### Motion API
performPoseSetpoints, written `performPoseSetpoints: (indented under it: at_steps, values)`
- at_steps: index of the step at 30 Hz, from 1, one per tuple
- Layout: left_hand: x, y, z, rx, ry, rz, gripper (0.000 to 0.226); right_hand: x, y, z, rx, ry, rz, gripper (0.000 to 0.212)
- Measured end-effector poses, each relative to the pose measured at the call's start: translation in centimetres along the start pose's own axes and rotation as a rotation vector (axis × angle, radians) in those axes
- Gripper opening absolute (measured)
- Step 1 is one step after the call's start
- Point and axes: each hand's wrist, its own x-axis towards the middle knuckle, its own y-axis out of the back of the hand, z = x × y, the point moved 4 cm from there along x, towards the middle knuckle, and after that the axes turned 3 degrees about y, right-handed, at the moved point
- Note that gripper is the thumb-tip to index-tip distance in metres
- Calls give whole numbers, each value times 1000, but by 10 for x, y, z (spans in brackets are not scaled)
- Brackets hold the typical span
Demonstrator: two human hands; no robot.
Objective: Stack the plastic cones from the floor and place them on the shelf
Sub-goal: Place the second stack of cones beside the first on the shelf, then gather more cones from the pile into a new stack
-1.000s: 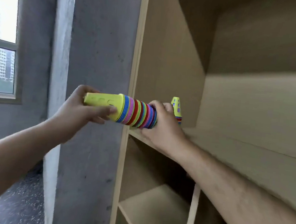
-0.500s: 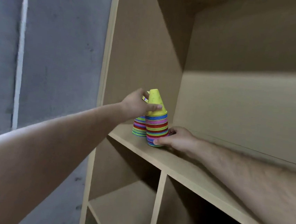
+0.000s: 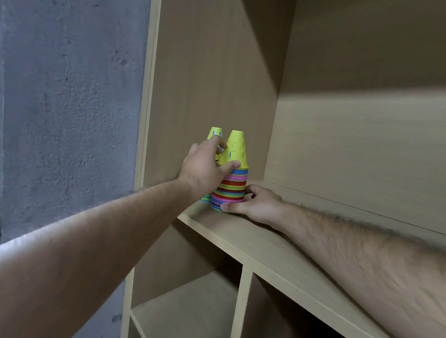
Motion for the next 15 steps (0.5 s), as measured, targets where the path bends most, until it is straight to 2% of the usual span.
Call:
performPoseSetpoints:
  at_steps: [3,5,6,8,11,13,15]
  values:
    - [0,4,-6,32,-17,5,43,-3,0,-8,-102,1,-6,90]
    - [-3,10,-14,65,-44,-5,42,-7,2,-12,-167,-18,51,109]
    - [-7,15,-17,85,-56,-7,42,-13,5,-17,-190,-24,105,112]
    - [-17,29,-24,107,-78,0,42,-27,9,-31,-235,50,255,97]
    - [-46,58,-31,116,-112,-3,39,-64,5,-67,-325,347,452,63]
    - [-78,83,-39,117,-144,6,37,-92,-12,-94,-256,578,468,48]
    - [-120,111,-52,127,-154,30,33,-119,-40,-116,-101,723,432,37]
